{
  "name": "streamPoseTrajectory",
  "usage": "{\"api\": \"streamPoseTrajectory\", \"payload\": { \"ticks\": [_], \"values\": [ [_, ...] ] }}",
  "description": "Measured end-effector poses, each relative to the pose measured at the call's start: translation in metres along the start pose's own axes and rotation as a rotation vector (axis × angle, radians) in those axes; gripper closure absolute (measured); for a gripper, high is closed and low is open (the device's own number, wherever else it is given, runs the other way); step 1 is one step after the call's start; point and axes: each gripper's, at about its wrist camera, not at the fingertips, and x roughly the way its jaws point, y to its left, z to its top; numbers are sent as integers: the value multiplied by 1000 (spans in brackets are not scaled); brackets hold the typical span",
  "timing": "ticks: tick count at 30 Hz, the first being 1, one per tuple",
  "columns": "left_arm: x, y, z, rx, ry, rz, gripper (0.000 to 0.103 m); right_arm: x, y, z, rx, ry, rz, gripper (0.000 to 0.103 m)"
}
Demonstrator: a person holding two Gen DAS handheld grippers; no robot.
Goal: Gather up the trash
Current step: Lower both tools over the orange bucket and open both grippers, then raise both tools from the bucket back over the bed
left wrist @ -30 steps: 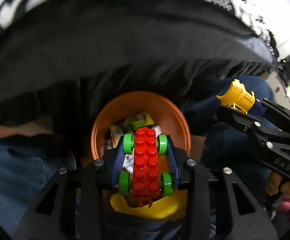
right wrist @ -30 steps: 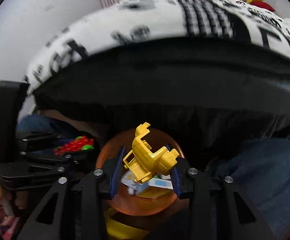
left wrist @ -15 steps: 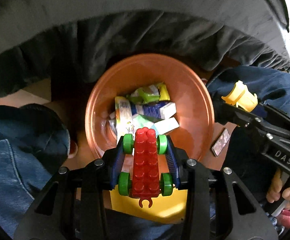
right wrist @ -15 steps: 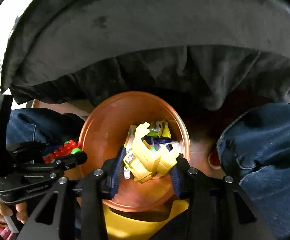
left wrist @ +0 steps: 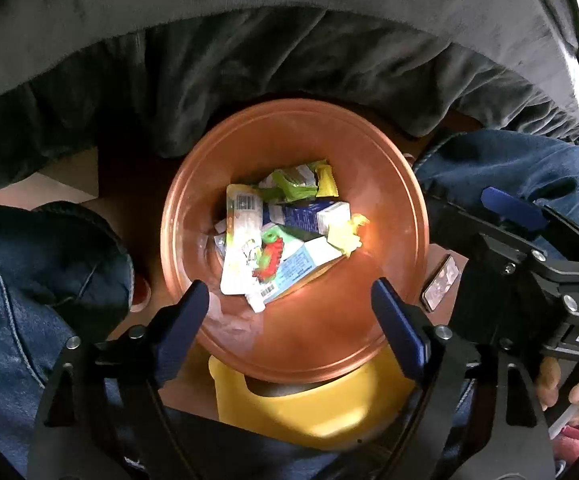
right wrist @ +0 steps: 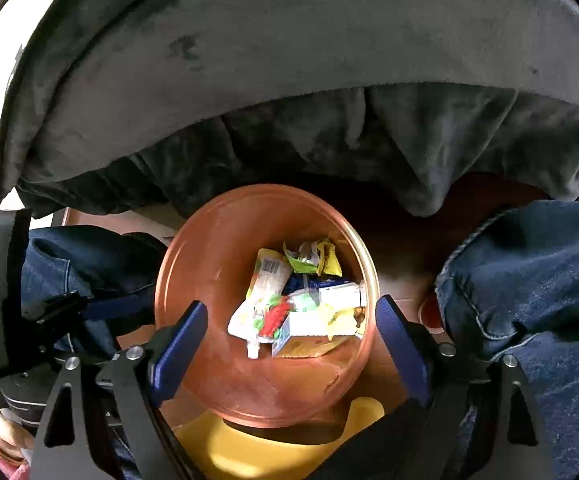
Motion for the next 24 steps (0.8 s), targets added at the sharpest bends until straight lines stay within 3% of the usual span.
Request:
{"api": "streamPoseTrajectory", "payload": {
  "ticks": [24],
  "values": [
    [-8, 0, 3, 2, -32, 23, 22, -6, -3, -2, 28, -4, 20, 16]
  ]
}}
